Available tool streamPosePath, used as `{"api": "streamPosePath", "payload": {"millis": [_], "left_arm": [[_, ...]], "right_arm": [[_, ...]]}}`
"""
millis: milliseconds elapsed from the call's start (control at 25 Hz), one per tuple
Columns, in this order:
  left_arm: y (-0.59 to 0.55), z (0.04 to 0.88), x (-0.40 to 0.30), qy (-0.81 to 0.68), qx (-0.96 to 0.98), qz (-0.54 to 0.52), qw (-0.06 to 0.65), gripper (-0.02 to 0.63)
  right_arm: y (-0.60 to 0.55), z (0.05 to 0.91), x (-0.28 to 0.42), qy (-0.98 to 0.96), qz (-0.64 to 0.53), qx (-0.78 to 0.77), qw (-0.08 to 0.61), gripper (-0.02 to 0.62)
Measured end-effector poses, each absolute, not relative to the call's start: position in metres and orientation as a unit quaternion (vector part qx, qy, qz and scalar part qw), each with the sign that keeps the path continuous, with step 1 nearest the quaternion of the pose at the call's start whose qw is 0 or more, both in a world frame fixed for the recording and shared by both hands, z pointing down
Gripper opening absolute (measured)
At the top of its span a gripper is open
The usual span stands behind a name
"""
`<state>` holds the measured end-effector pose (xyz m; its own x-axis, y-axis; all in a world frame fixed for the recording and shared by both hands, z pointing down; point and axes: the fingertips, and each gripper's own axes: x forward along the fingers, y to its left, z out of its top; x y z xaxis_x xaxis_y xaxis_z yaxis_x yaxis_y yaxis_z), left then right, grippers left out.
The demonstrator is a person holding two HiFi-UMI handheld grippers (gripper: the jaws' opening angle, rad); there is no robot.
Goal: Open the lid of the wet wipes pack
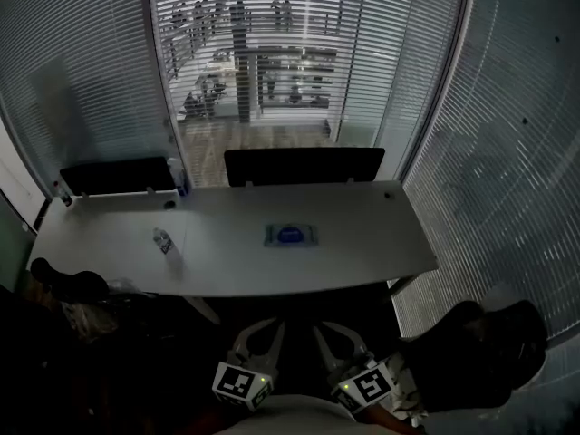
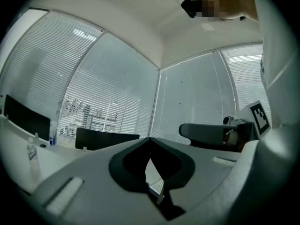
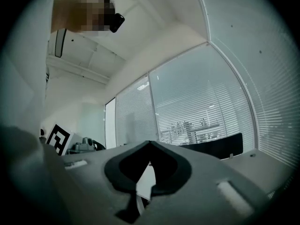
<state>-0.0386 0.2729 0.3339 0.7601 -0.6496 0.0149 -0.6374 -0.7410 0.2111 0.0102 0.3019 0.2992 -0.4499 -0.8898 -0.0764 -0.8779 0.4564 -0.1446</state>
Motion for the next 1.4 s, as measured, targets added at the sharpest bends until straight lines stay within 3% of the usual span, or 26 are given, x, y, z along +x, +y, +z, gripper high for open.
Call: {"api": "streamPosePath", "payload": {"millis": [1400], "left_arm": [[0.299,0.354,0.021,-0.371,0.922,-0.014,0.115,0.002]], "right_arm": [[0.325,0.334,0.085,0.84,-0.083,-0.528,0.094,0.0]]}}
